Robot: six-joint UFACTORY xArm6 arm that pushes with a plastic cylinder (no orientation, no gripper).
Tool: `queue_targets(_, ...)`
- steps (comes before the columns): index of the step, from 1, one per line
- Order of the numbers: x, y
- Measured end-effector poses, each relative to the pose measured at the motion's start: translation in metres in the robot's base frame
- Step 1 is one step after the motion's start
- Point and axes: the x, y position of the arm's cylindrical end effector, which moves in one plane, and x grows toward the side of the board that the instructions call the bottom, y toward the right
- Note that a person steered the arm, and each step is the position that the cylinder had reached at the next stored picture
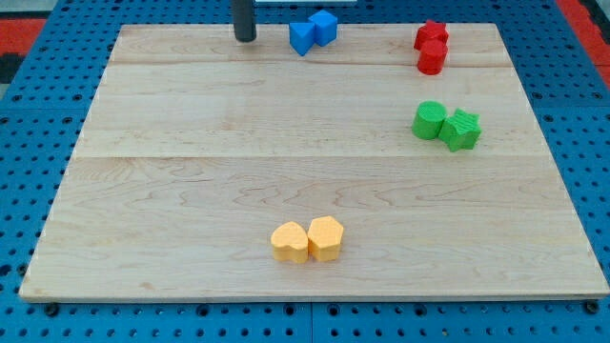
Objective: Move your arm to the top center of the blue cube
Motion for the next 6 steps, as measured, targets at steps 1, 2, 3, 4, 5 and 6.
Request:
queue_targets(1, 0.060, 0.029)
queue_targets(2, 0.066, 0.073)
queue_targets(3, 0.058, 0.114)
queue_targets(4, 0.042, 0.140)
queue_targets(5, 0.027, 0.160)
queue_targets(6, 0.009, 0.173)
